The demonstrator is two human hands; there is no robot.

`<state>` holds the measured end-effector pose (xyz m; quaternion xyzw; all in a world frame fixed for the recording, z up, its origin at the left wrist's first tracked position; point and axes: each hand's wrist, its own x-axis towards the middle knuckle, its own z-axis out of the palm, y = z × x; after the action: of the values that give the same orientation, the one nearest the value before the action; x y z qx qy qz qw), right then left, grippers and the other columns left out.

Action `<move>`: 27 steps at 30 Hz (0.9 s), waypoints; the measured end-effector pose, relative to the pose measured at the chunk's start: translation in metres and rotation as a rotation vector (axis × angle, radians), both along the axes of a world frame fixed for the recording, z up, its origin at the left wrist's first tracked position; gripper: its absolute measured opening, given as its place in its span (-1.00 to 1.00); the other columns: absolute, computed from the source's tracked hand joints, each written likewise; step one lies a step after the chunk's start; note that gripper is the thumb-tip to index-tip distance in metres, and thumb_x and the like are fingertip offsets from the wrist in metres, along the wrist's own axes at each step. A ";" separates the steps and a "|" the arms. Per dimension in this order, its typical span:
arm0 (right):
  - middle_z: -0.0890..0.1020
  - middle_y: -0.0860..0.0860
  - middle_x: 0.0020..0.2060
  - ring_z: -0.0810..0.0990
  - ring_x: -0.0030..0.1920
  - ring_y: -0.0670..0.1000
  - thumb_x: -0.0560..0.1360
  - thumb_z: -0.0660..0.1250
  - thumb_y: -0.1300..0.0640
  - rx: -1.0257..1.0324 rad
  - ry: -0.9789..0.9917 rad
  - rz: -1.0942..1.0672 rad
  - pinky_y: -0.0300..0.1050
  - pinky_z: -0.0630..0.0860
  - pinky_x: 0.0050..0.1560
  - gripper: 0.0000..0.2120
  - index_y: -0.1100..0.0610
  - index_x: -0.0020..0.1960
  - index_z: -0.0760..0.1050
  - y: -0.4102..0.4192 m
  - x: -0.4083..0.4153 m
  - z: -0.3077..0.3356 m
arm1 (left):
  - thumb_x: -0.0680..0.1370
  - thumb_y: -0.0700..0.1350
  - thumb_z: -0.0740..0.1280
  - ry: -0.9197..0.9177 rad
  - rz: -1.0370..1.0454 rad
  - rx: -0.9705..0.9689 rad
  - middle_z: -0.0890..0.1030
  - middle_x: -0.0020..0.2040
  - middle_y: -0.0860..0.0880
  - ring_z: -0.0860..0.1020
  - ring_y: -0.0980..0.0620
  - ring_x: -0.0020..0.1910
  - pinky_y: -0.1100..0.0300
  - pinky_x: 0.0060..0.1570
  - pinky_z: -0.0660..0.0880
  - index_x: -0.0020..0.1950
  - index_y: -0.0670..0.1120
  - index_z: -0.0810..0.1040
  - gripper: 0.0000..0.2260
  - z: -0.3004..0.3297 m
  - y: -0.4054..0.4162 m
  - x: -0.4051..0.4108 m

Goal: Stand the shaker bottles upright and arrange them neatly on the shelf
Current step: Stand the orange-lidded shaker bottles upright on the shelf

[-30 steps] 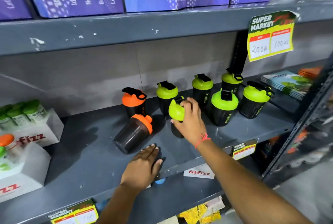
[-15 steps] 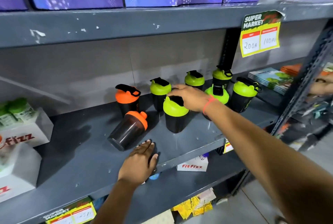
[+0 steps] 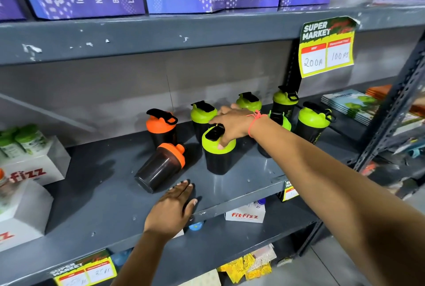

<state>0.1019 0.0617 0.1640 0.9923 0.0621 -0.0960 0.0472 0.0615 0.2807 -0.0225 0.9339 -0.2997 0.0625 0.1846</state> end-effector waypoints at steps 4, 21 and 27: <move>0.12 0.10 0.52 0.12 0.50 0.15 0.34 0.48 0.13 0.022 0.144 0.064 0.02 0.23 0.47 -0.11 0.01 0.51 0.06 -0.003 0.004 -0.003 | 0.34 0.45 -0.36 0.021 0.017 -0.013 0.34 0.40 -0.06 0.27 0.01 0.37 0.22 0.30 0.03 0.37 -0.08 0.33 -0.08 0.002 -0.001 -0.001; 0.52 0.14 0.28 0.52 0.24 0.17 0.29 0.37 -0.31 -0.022 0.010 -0.081 -0.04 0.47 0.13 -0.13 0.19 0.40 0.25 0.008 0.010 -0.012 | 0.42 0.40 -0.27 -0.005 0.063 0.020 0.44 0.32 -0.06 0.38 -0.01 0.30 0.12 0.26 0.20 0.31 -0.09 0.42 -0.18 0.006 -0.004 -0.004; 0.36 0.17 0.41 0.39 0.34 0.25 0.29 0.50 -0.03 0.109 0.166 -0.065 0.09 0.46 0.28 0.01 0.06 0.52 -0.05 0.012 0.019 -0.017 | 0.35 0.45 -0.33 0.001 0.075 0.011 0.36 0.38 -0.02 0.29 0.03 0.36 0.21 0.28 0.06 0.37 -0.05 0.34 -0.12 0.007 -0.005 -0.004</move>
<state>0.1206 0.0732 0.1471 0.9835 0.0387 -0.1758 -0.0151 0.0573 0.2761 -0.0155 0.9455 -0.2648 0.0673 0.1773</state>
